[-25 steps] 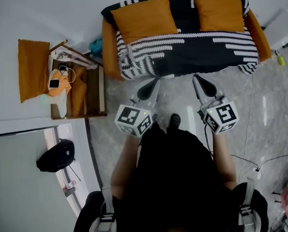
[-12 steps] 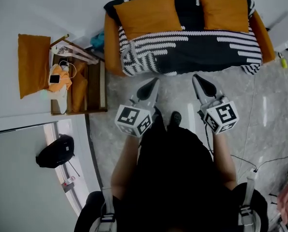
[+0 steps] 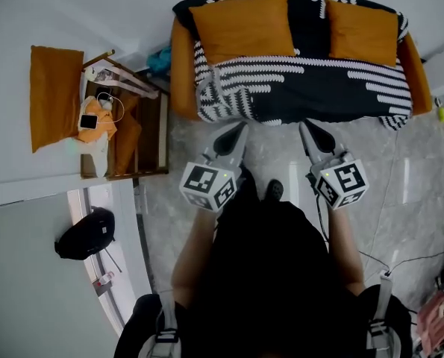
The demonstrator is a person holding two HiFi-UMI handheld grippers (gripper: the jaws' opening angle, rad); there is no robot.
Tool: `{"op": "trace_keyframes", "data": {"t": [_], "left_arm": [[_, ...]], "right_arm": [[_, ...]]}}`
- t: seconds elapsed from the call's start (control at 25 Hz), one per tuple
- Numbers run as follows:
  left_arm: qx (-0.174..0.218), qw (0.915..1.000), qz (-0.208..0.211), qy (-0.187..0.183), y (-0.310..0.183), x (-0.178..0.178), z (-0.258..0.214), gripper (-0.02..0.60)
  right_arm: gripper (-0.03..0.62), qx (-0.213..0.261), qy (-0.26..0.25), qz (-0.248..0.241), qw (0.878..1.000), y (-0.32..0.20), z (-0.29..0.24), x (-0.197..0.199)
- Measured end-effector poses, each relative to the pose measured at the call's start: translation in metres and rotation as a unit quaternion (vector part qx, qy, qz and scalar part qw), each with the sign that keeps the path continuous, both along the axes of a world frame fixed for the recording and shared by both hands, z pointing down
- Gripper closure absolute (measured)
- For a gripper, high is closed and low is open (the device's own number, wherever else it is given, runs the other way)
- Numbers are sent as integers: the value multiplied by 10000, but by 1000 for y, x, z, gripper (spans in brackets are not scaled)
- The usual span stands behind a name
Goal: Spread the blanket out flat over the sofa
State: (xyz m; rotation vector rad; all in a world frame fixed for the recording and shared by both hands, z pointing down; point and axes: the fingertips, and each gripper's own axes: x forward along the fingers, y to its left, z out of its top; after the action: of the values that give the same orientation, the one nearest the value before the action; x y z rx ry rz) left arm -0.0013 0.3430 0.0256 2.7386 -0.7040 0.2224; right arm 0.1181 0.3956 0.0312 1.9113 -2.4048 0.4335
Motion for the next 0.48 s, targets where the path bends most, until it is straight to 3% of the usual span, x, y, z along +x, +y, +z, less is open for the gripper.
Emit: {"op": "trace_keyframes", "data": {"t": [0.48], "left_arm": [[-31,10000,-18,-82,-125,-30,2,571]], "right_arm": [[592,-44,-23,2,10000,-122,-8,-27]]}}
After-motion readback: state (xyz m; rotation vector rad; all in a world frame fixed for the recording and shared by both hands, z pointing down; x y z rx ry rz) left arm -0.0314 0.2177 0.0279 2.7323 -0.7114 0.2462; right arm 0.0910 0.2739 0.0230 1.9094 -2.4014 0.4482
